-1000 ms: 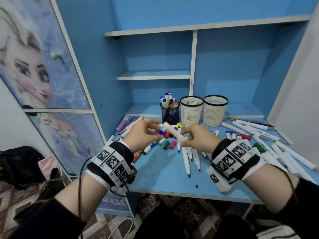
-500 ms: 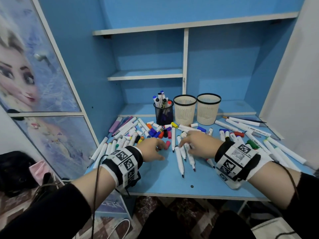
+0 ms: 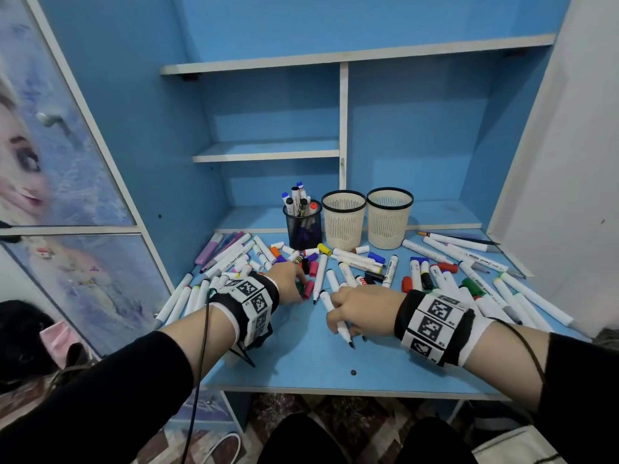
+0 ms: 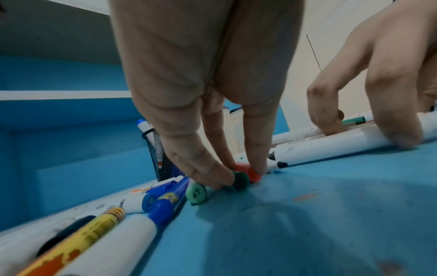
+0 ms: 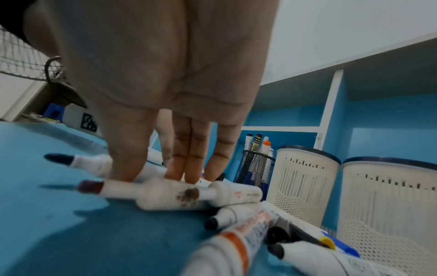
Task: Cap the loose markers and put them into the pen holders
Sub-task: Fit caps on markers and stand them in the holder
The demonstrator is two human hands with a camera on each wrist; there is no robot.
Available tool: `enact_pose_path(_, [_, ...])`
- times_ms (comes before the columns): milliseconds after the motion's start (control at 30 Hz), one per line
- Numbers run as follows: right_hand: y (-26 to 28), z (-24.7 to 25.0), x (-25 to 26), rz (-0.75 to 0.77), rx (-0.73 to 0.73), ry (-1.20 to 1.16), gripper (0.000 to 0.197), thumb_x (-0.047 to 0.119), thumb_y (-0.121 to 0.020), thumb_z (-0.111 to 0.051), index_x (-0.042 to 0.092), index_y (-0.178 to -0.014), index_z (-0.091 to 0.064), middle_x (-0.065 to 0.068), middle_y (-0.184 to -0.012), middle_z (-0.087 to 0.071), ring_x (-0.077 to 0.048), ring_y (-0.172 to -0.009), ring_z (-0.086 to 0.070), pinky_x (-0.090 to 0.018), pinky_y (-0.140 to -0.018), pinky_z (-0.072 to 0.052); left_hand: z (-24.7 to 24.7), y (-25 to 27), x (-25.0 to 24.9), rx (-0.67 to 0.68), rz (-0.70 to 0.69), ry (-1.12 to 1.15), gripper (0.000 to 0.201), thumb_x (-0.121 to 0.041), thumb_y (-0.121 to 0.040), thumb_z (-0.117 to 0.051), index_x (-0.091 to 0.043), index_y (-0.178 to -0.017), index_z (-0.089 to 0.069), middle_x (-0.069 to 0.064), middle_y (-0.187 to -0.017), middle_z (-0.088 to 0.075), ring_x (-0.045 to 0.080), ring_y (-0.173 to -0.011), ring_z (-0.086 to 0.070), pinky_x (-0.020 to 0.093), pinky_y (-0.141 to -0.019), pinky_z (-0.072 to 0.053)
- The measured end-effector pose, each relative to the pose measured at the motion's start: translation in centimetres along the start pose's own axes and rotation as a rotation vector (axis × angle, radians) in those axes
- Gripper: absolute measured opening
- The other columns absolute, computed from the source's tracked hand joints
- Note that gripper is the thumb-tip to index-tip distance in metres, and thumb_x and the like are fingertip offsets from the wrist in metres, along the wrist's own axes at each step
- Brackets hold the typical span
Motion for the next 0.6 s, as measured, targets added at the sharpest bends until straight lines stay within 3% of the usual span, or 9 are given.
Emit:
enact_pose_path(167, [0.7,1.0,-1.3,-0.065,-0.092,-0.046,0.032,0.009,-0.092,-0.045,0.023,-0.121,-0.052,-0.006,-0.111,-0.05,-0.024,-0.106,-0.047,-0.036,-0.076,-0.041,-0.1,-0.3,-0.5,-0.012,-0.018,0.03,0.043,-0.014,-0.079,-0.07,-0.018,-0.12,-0.06,0.005,-0.121,-0.058,0.02,-0.109,-0.055,0.022,-0.075,-0.04])
enact_pose_path(300, [1.6,3.4,-3.6,-0.188,-0.387,-0.353,0.028,0.007,-0.094,-0.049,0.018,-0.119,-0.056,-0.003,-0.115,-0.053,-0.018,-0.104,-0.05,-0.032,-0.086,-0.044,0.3,-0.4,-0.6,-0.039,-0.039,0.055,0.041,-0.011,-0.08,-0.067,-0.016,-0.12,-0.061,0.003,-0.103,-0.057,0.017,-0.094,-0.053,0.023,-0.076,-0.043])
enact_pose_path(367, [2.6,4.4,-5.2,-0.306,-0.554,-0.578,0.022,0.012,-0.096,-0.05,0.014,-0.116,-0.058,-0.003,-0.11,-0.057,-0.013,-0.094,-0.051,-0.021,-0.078,-0.039,0.4,-0.6,-0.7,-0.022,-0.047,0.001,0.037,-0.012,-0.08,-0.068,-0.015,-0.117,-0.064,0.005,-0.108,-0.062,0.02,-0.1,-0.057,0.024,-0.081,-0.045])
enact_pose_path(433, [3.7,5.2,-6.5,-0.411,-0.677,-0.732,0.018,0.017,-0.096,-0.051,0.014,-0.111,-0.058,0.001,-0.098,-0.059,-0.014,-0.084,-0.055,-0.017,-0.067,-0.04,0.5,-0.8,-0.6,-0.006,-0.049,-0.072,0.034,-0.013,-0.081,-0.068,-0.014,-0.114,-0.067,0.005,-0.115,-0.065,0.021,-0.106,-0.059,0.025,-0.086,-0.046])
enact_pose_path(467, [4.2,5.4,-7.2,-0.447,-0.728,-0.805,0.015,0.017,-0.095,-0.052,0.014,-0.107,-0.058,0.001,-0.093,-0.06,-0.016,-0.082,-0.058,-0.018,-0.068,-0.044,0.7,-1.0,-0.5,-0.007,-0.048,-0.095,0.033,-0.013,-0.081,-0.068,-0.013,-0.114,-0.067,0.005,-0.116,-0.066,0.021,-0.107,-0.06,0.025,-0.088,-0.047])
enact_pose_path(533, [5.2,5.6,-8.5,-0.497,-0.833,-1.017,0.009,0.009,-0.089,-0.056,0.015,-0.094,-0.058,-0.006,-0.089,-0.063,-0.026,-0.084,-0.065,-0.036,-0.077,-0.055,1.0,-1.2,0.0,-0.015,-0.04,-0.11,0.033,-0.01,-0.081,-0.066,-0.013,-0.114,-0.068,0.003,-0.117,-0.066,0.021,-0.108,-0.059,0.023,-0.087,-0.046])
enact_pose_path(600, [6.3,5.4,-9.7,-0.567,-0.922,-1.189,0.019,-0.002,-0.079,-0.061,0.017,-0.079,-0.057,-0.016,-0.089,-0.065,-0.034,-0.085,-0.068,-0.05,-0.082,-0.055,1.7,-1.3,0.9,-0.039,-0.014,-0.1,0.031,-0.007,-0.081,-0.064,-0.014,-0.111,-0.069,0.003,-0.116,-0.066,0.022,-0.107,-0.059,0.021,-0.082,-0.044])
Point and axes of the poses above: each hand's wrist, its own y-axis away from the middle knuckle, its own z-axis out of the back of the hand, x = y × z, the point moved 7 cm from there along -y, towards the middle knuckle
